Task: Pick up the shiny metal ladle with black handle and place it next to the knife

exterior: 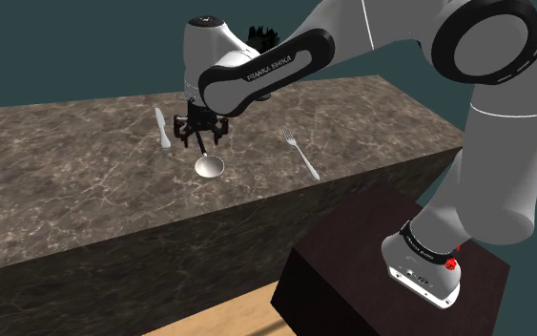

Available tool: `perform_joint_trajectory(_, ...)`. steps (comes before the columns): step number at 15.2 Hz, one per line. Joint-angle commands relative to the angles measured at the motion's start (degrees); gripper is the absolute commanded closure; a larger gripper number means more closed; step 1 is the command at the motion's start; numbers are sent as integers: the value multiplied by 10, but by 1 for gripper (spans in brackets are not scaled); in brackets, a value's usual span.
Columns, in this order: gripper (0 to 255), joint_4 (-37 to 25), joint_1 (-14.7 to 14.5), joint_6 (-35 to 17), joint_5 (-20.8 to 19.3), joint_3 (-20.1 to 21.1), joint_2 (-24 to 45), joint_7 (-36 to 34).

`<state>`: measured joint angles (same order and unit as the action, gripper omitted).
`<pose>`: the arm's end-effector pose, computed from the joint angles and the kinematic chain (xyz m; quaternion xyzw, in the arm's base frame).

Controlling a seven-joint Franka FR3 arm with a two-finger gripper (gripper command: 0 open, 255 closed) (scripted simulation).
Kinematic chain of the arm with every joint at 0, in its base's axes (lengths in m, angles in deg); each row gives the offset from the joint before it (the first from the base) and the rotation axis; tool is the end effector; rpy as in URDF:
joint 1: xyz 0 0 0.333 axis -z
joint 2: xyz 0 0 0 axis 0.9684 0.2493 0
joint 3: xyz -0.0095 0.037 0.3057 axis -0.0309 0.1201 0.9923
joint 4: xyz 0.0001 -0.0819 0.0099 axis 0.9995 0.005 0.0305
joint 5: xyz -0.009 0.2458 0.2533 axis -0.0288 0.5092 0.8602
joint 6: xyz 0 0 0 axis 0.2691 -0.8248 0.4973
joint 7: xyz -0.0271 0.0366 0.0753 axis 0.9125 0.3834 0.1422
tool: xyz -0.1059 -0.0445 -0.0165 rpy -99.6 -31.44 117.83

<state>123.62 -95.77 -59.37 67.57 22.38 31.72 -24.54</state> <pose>0.5655 0.2912 0.3518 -0.9800 0.1850 -0.0633 0.0364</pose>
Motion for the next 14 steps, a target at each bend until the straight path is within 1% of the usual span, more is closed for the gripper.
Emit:
perform_joint_trajectory(1, 0, 0, 0, 0, 0, 0, 0, 0)
perform_joint_trajectory(2, 0, 0, 0, 0, 0, 0, 0, 0)
perform_joint_trajectory(6, 0, -11, 3, 53, 9, 4, -43, 6)
perform_joint_trajectory(14, 0, -11, 3, 53, 9, 4, -43, 6)
